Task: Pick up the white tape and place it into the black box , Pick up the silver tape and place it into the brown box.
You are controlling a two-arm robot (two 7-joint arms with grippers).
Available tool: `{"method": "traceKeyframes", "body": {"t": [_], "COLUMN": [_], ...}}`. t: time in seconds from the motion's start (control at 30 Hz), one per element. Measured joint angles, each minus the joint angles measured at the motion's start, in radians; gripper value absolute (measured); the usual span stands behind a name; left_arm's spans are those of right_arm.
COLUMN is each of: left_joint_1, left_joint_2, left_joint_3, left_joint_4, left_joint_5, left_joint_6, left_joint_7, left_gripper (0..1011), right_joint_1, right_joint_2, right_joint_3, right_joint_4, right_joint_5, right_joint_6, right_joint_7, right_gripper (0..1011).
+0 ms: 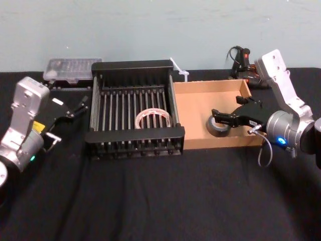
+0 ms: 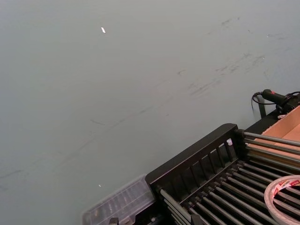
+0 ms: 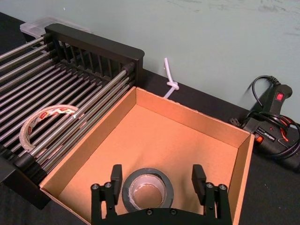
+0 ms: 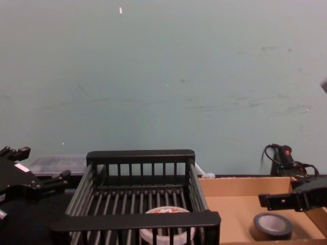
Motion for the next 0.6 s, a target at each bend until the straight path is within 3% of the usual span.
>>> {"method": "traceKeyframes", "body": {"t": [0.2, 0.6], "left_joint_1": [0.0, 0.0], "left_joint_2": [0.0, 0.0], "left_joint_3": [0.0, 0.0], "left_joint_4": [0.0, 0.0], "left_joint_5": [0.0, 0.0], "left_joint_6": [0.0, 0.0], "left_joint_7": [0.0, 0.0], "left_gripper": [1001, 1001], "right_joint_1": [-0.009, -0.115], "right_joint_2": [0.0, -0.025], "right_joint_3": [0.004, 0.08], "right_joint_4": [-0.004, -0.042], "right_joint_5": [-0.011, -0.085], "right_joint_6": [-0.023, -0.278], "right_joint_7": [-0.006, -0.102], "right_gripper": [1002, 1002]}}
